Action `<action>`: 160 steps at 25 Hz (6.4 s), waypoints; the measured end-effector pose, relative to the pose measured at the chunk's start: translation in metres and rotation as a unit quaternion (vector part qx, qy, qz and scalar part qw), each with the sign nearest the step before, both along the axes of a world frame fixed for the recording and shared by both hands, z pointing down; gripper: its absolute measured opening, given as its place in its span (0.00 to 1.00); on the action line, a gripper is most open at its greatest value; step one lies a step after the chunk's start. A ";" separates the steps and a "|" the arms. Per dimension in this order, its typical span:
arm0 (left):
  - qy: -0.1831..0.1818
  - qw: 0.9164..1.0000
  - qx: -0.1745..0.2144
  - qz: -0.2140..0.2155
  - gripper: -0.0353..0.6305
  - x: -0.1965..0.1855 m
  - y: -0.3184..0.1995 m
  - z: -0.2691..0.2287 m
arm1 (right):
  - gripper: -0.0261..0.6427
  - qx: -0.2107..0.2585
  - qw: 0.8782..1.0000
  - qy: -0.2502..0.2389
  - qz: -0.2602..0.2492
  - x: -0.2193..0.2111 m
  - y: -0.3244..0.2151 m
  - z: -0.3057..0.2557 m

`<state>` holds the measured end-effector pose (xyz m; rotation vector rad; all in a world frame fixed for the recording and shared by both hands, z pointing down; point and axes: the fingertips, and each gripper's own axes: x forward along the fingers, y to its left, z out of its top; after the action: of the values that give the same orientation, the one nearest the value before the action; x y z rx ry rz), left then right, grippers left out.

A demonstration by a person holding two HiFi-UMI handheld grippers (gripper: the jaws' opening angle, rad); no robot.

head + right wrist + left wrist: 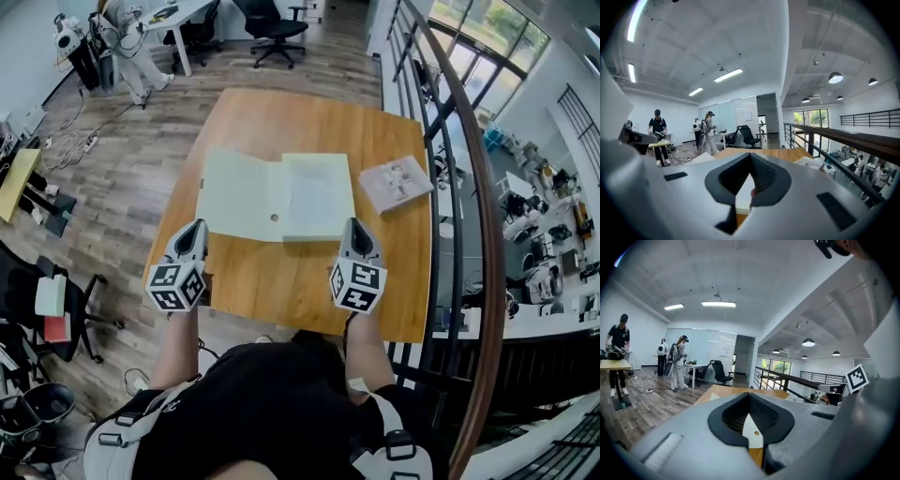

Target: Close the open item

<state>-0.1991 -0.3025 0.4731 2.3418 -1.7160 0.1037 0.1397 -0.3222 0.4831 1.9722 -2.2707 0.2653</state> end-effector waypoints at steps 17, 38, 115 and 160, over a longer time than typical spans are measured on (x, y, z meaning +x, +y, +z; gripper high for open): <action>0.000 0.985 -0.141 -0.103 0.35 -0.084 -0.049 0.114 | 0.26 -0.130 0.990 -0.050 -0.005 0.049 -0.066 0.120; 0.316 0.919 -0.182 -0.150 0.32 -0.089 -0.090 0.213 | 0.30 -0.261 0.940 -0.218 -0.014 0.080 -0.091 0.252; -0.119 0.876 -0.313 0.347 0.12 0.249 -0.002 0.248 | 0.28 -0.327 0.902 -0.201 -0.196 -0.062 0.028 0.263; 0.038 0.978 0.080 0.191 0.05 0.096 0.060 0.006 | 0.04 0.092 0.995 -0.004 -0.031 -0.060 0.097 -0.013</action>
<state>-0.1034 -0.2423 0.4791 2.7279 -1.2632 -0.0613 0.0798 -0.2248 0.4706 1.9808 -2.4363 0.0576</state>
